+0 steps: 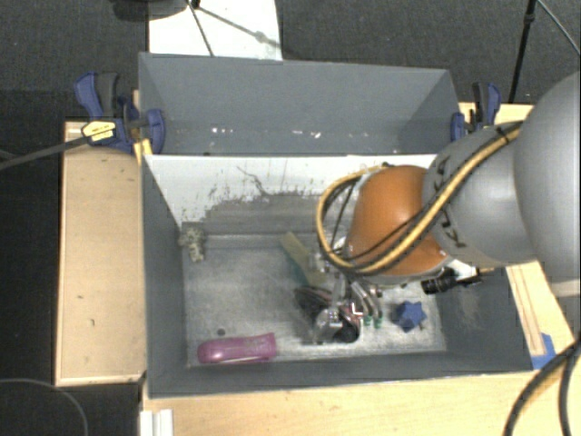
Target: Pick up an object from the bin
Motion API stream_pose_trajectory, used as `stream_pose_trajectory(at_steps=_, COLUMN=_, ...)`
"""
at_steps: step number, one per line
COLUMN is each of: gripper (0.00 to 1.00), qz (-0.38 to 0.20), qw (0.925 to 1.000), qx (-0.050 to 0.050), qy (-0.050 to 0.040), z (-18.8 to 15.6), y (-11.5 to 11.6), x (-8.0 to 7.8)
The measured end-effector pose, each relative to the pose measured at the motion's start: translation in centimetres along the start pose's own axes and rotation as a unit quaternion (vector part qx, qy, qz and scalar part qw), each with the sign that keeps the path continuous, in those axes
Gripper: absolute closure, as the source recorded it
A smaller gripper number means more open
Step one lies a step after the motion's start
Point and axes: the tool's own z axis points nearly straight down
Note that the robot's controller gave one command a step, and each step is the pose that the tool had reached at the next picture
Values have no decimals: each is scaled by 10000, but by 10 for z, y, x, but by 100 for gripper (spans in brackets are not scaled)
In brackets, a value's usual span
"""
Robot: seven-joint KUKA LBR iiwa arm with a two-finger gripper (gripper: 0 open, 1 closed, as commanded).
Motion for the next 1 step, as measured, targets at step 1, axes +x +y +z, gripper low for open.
stream_pose_trajectory(at_steps=1, gripper=100, qz=27, qw=10000, qx=-2, qy=-8, z=0, y=0, x=-1)
